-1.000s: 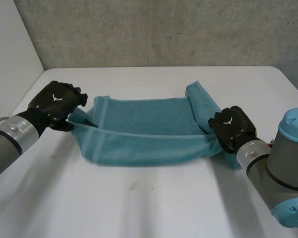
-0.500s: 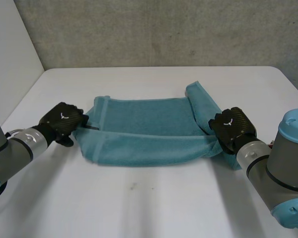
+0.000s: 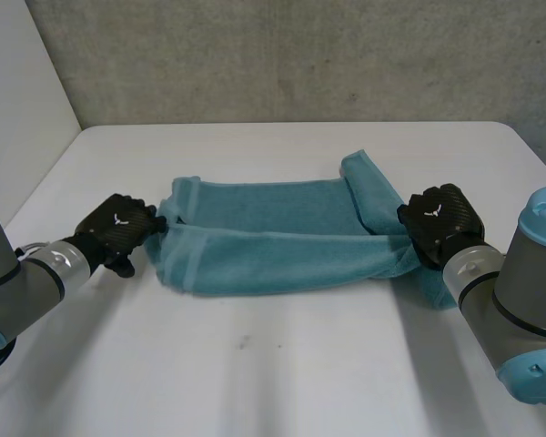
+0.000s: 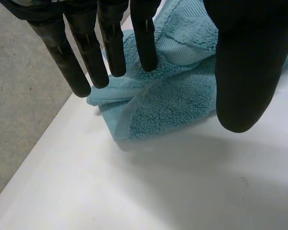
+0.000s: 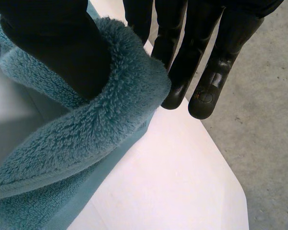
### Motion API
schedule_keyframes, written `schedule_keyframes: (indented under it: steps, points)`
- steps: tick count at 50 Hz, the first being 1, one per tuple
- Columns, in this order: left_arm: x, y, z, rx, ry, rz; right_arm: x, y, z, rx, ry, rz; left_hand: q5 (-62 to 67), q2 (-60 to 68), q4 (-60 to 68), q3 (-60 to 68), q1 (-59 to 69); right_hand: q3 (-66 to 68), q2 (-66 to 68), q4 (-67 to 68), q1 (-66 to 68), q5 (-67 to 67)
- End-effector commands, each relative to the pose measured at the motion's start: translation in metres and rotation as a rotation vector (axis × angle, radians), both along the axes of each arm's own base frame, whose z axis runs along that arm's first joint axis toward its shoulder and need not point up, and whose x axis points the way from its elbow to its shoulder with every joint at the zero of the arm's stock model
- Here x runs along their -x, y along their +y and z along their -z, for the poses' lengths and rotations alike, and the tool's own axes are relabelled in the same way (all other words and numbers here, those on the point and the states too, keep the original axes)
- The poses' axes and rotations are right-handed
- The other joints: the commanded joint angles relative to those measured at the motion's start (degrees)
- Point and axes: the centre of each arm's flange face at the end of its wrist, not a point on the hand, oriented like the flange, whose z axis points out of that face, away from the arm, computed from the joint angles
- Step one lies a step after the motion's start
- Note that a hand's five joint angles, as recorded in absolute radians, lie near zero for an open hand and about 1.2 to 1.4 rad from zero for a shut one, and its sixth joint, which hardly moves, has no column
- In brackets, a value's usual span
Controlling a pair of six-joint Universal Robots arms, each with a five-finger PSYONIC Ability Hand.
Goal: Fold the laundry
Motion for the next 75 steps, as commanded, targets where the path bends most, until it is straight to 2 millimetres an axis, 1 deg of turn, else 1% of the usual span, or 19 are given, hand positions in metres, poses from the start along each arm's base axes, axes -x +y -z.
schedule_keyframes:
  steps: [1,11,16,26,34,41,52,57,59,60,61,63,65,67,68,70,71,73,75]
  points:
    - [0.005,0.003,-0.001,0.005,-0.001,0.018,-0.001,0.003,0.003,-0.011,0.003,-0.007,2.3,1.6,2.2,1.3,2.1,11.8,12.3,11.6,24.5,13.0]
    - [0.031,0.027,-0.005,0.001,0.003,0.099,-0.003,0.007,0.006,-0.019,0.01,-0.017,3.5,2.7,3.4,2.5,3.3,11.8,12.3,11.6,24.5,13.0]
    - [0.047,0.041,-0.021,0.046,0.012,0.15,-0.003,0.007,0.007,-0.021,0.012,-0.019,4.5,3.7,4.4,3.5,4.3,11.8,12.3,11.6,24.5,13.0]
    - [0.058,0.04,-0.032,0.08,0.054,0.169,-0.003,0.007,0.014,-0.039,0.022,-0.02,4.5,3.7,4.4,3.5,4.3,11.8,12.3,11.6,24.5,13.0]
    - [0.075,0.053,-0.037,0.068,0.092,0.219,-0.002,0.005,0.017,-0.046,0.024,-0.015,4.2,3.4,4.0,3.2,3.9,11.8,12.3,11.6,24.5,13.0]
    - [0.077,0.053,-0.032,0.065,0.084,0.236,-0.002,0.005,0.017,-0.046,0.024,-0.014,4.5,3.7,4.4,3.5,4.3,11.7,12.2,11.5,24.4,12.9]
    - [0.08,0.035,-0.006,0.021,0.068,0.219,-0.001,0.004,0.017,-0.046,0.025,-0.013,8.4,7.6,8.3,7.4,8.1,11.3,11.9,11.2,24.1,12.5]
    - [0.079,0.029,-0.001,0.023,0.055,0.214,-0.001,0.002,0.016,-0.041,0.024,-0.008,25.7,24.9,25.6,24.7,25.5,11.5,12.0,11.4,24.2,12.7]
    - [0.078,0.029,0.001,0.023,0.047,0.212,-0.001,0.001,0.014,-0.037,0.022,-0.009,41.9,41.2,41.8,40.9,41.7,11.8,12.3,11.6,24.5,13.0]
    - [0.078,0.029,0.001,0.023,0.047,0.212,-0.001,0.001,0.014,-0.037,0.022,-0.009,42.0,41.2,41.9,41.0,41.8,11.8,12.3,11.6,24.5,13.0]
    - [0.077,0.03,0.001,0.024,0.04,0.211,-0.001,0.0,0.013,-0.034,0.021,-0.008,53.1,52.4,53.0,52.1,52.9,11.8,12.3,11.6,24.5,13.0]
    - [0.076,0.031,0.0,0.03,0.031,0.21,-0.001,-0.001,0.012,-0.03,0.019,-0.006,53.2,52.5,53.1,52.2,53.0,11.8,12.3,11.6,24.5,13.0]
    - [0.075,0.031,-0.005,0.046,0.019,0.202,-0.001,-0.003,0.008,-0.023,0.019,-0.002,53.2,52.5,53.1,52.2,53.0,11.8,12.3,11.6,24.5,13.0]
    - [0.069,0.032,-0.027,0.106,-0.005,0.153,-0.001,-0.003,0.002,-0.021,0.018,-0.002,53.2,52.5,53.1,52.2,53.0,11.8,12.3,11.6,24.5,13.0]
    - [0.069,0.032,-0.027,0.107,-0.005,0.152,-0.001,-0.003,0.002,-0.021,0.018,-0.002,53.2,52.5,53.1,52.2,53.0,11.8,12.3,11.6,24.5,13.0]
    - [0.059,0.035,-0.051,0.161,-0.017,0.063,0.002,0.0,-0.019,-0.017,0.011,0.004,53.2,52.5,53.1,52.2,53.0,11.8,12.3,11.6,24.5,13.0]
    - [0.059,0.035,-0.051,0.161,-0.017,0.062,0.002,0.0,-0.019,-0.016,0.011,0.004,53.2,52.5,53.1,52.2,53.0,11.8,12.3,11.6,24.5,13.0]
    - [0.047,0.041,-0.068,0.202,-0.035,-0.033,0.013,0.006,-0.045,-0.02,0.011,0.02,53.2,52.5,53.1,52.2,53.0,11.8,12.3,11.6,24.5,13.0]
    - [0.042,0.047,-0.074,0.213,-0.046,-0.071,0.018,0.01,-0.053,-0.034,0.016,0.026,53.2,52.5,53.1,52.2,53.0,11.8,12.3,11.6,24.5,13.0]
